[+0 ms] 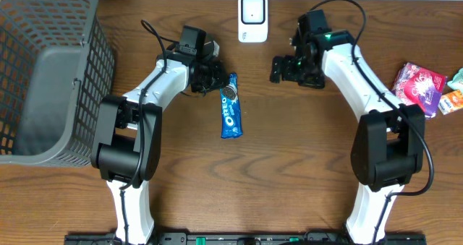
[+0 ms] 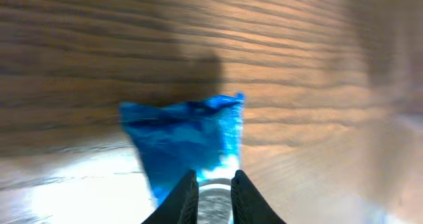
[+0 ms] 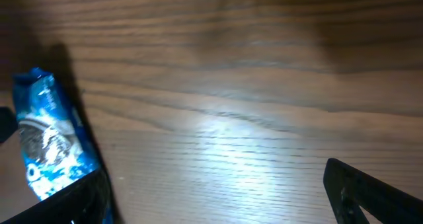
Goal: Scan the item barcode
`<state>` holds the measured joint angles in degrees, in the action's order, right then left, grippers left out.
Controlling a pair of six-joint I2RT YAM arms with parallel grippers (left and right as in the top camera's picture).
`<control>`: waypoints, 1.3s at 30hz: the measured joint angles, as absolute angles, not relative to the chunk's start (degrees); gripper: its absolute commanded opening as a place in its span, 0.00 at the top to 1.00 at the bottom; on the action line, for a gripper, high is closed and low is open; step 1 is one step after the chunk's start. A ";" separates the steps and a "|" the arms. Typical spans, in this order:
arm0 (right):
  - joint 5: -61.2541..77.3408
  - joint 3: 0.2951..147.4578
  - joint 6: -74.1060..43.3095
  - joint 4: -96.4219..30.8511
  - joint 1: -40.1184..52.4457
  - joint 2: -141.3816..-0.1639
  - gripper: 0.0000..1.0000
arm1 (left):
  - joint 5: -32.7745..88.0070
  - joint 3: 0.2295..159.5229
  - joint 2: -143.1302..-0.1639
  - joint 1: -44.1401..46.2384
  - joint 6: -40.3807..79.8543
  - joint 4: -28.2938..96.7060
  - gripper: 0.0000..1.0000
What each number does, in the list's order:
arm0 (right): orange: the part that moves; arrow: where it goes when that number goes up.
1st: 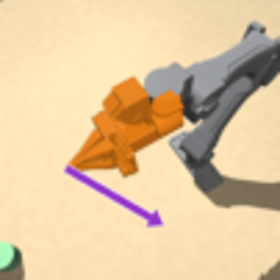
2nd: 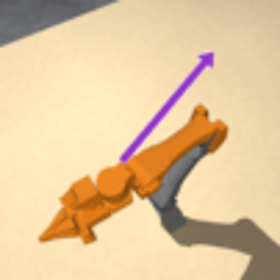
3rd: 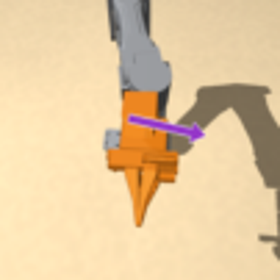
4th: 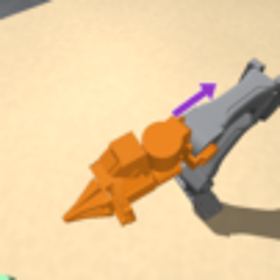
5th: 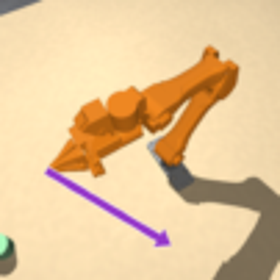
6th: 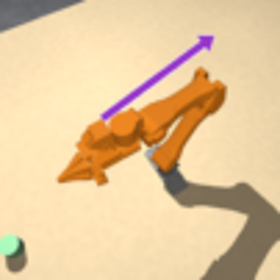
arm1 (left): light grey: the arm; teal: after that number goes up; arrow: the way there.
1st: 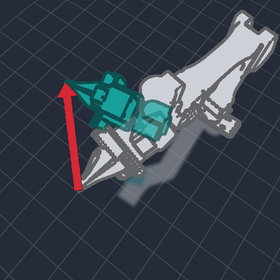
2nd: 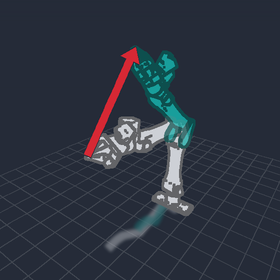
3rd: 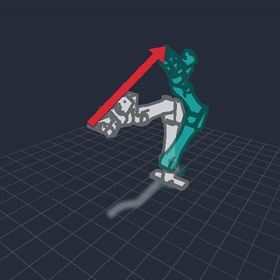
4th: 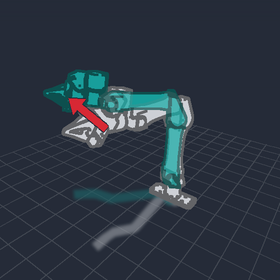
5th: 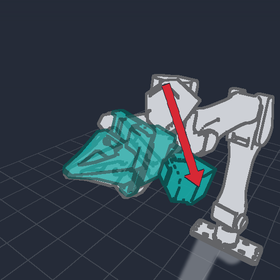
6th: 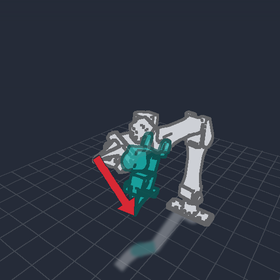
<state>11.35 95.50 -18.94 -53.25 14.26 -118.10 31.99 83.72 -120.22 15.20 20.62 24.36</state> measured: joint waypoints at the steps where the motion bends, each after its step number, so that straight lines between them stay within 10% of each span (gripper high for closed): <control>1: 11.49 95.48 -18.94 -53.19 14.57 -118.10 0.01 | 33.08 84.09 -120.22 15.20 20.18 24.58 0.80; 7: 12.21 95.46 -19.42 -51.44 17.76 -118.10 0.01 | 37.50 88.55 -119.81 14.11 18.57 27.22 0.78; 13: 12.47 93.54 -23.00 -47.27 22.79 -118.10 0.01 | 33.34 88.66 -112.75 5.89 17.93 35.92 0.40; 18: 12.95 89.49 -26.87 -40.97 26.55 -118.10 0.01 | 24.77 89.30 -107.48 -0.40 17.91 42.59 0.37; 23: 14.46 84.88 -29.34 -34.24 28.80 -118.10 0.03 | 14.87 89.34 -107.57 -0.69 17.65 47.27 0.02; 39: 9.78 75.72 -36.58 -23.70 34.33 -116.88 0.38 | 7.22 89.34 -107.57 -0.58 17.72 49.12 0.02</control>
<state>9.78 75.72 -36.58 -23.70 34.33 -116.88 7.22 89.34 -107.57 -0.58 17.72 49.12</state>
